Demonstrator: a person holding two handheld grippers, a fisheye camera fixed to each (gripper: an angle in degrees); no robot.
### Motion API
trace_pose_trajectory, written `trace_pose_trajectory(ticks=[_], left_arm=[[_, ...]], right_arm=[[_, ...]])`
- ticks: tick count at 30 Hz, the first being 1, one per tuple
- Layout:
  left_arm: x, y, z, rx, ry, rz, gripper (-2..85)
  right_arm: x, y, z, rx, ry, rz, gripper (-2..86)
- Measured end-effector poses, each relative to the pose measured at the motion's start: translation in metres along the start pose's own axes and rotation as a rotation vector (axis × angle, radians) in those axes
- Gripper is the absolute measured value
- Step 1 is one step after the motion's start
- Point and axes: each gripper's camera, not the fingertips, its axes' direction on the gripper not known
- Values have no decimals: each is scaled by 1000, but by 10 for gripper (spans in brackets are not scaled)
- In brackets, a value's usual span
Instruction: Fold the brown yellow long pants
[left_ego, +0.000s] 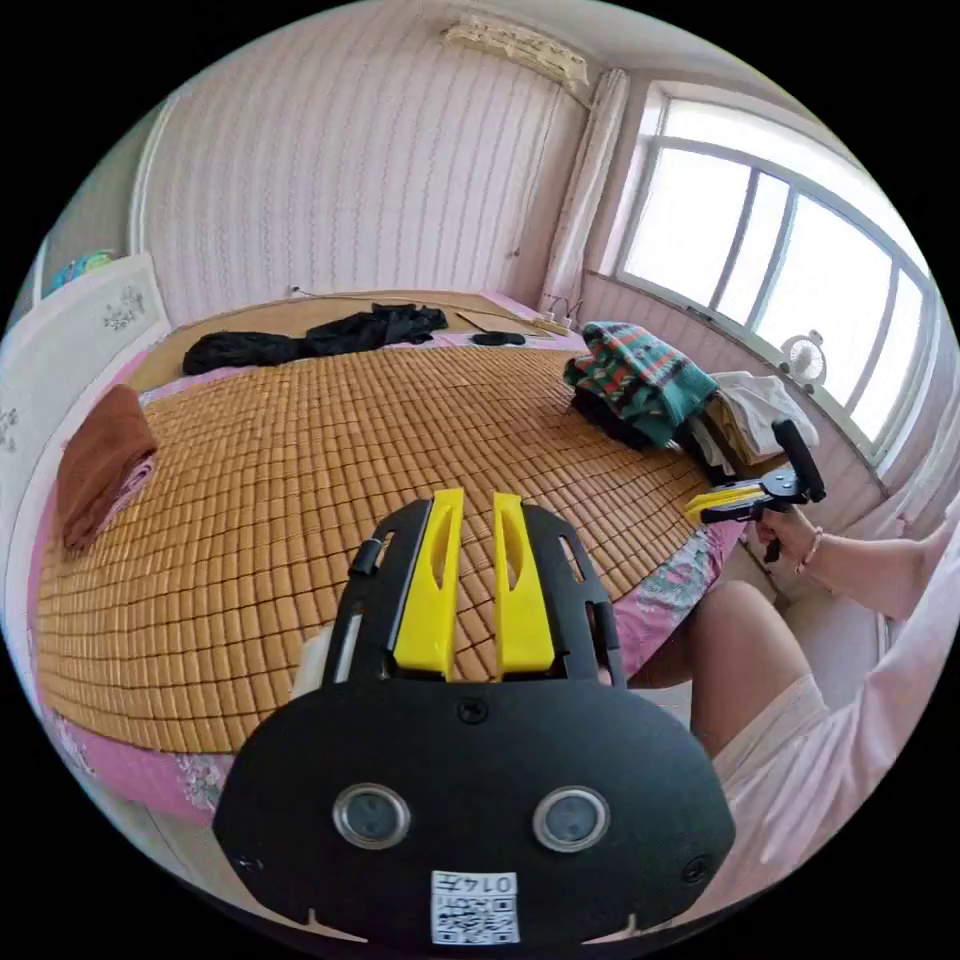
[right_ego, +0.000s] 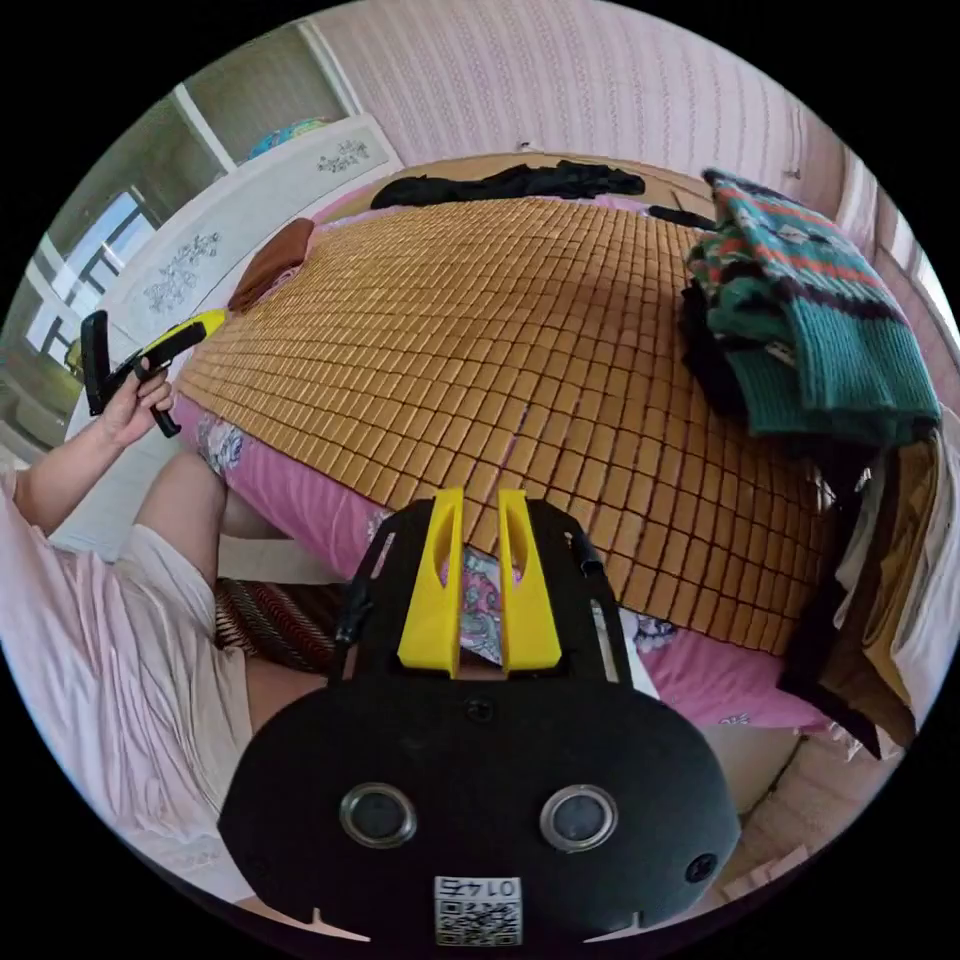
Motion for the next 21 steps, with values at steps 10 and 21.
trace_pose_trajectory(ticks=[10, 21], left_arm=[[-230, 100, -115, 74, -246, -410, 93], [-471, 69, -84, 126, -219, -684, 129]], right_arm=[[-258, -216, 71, -12, -121, -510, 92], [-546, -450, 195, 0, 49, -898, 171]])
